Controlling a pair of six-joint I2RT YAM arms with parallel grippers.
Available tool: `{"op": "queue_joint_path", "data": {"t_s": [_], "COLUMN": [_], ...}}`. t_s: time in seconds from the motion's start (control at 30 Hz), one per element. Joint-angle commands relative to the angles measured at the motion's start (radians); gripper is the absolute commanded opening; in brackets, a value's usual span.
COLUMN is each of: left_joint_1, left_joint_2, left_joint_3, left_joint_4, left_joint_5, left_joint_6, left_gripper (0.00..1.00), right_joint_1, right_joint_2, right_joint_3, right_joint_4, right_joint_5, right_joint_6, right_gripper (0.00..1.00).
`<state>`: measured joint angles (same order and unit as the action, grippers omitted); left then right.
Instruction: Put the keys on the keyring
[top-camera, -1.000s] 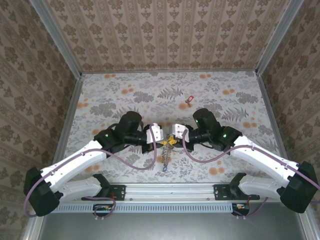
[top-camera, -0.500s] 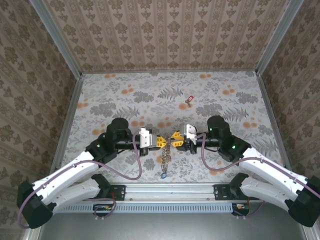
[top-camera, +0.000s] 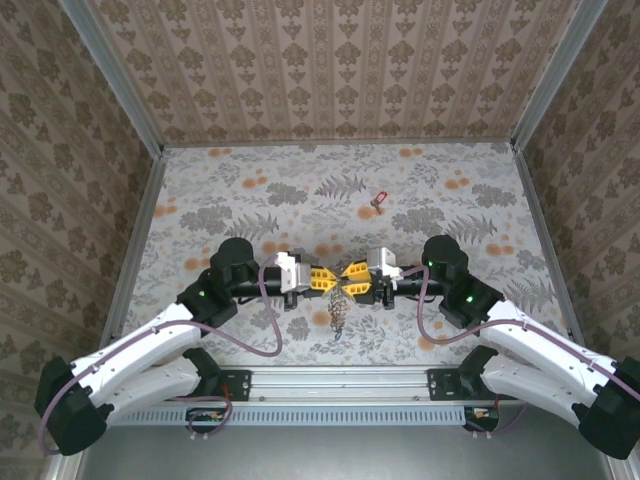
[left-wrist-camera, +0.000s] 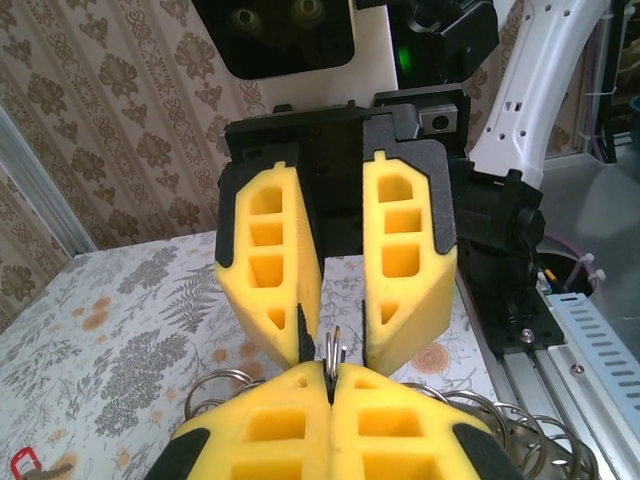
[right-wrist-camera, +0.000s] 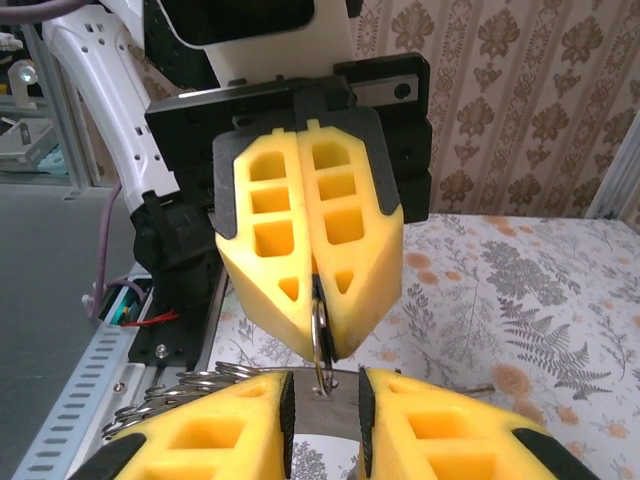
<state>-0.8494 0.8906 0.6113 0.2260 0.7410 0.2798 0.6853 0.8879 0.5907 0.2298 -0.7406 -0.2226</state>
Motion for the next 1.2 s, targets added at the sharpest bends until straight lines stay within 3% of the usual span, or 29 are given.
{"op": "queue_joint_path", "data": {"t_s": [0.0, 0.3, 0.57, 0.7, 0.87, 1.17], "left_joint_1": [0.004, 0.002, -0.005, -0.007, -0.011, -0.018], "left_joint_2": [-0.001, 0.018, 0.029, 0.025, 0.021, 0.013], "left_joint_3": [0.001, -0.011, -0.029, -0.016, -0.004, 0.023], "left_joint_4": [0.082, 0.164, 0.179, 0.124, 0.056, -0.072], "left_joint_5": [0.026, 0.017, -0.004, -0.038, -0.074, -0.08], "left_joint_6": [-0.028, -0.058, -0.074, -0.059, -0.055, -0.022], "left_gripper": [0.0, 0.0, 0.0, 0.14, 0.44, 0.46], "right_joint_1": [0.002, 0.002, 0.002, 0.002, 0.002, 0.002], "right_joint_2": [-0.01, 0.013, 0.006, 0.004, -0.003, -0.018], "right_joint_3": [-0.012, -0.005, 0.004, 0.011, 0.023, 0.051], "right_joint_4": [0.046, 0.069, 0.065, 0.042, -0.033, -0.135], "right_joint_5": [-0.036, -0.004, 0.003, 0.016, 0.06, 0.063], "right_joint_6": [0.027, 0.019, 0.006, -0.017, -0.072, -0.158], "right_gripper": [0.25, 0.23, 0.0, 0.0, 0.0, 0.0]}}
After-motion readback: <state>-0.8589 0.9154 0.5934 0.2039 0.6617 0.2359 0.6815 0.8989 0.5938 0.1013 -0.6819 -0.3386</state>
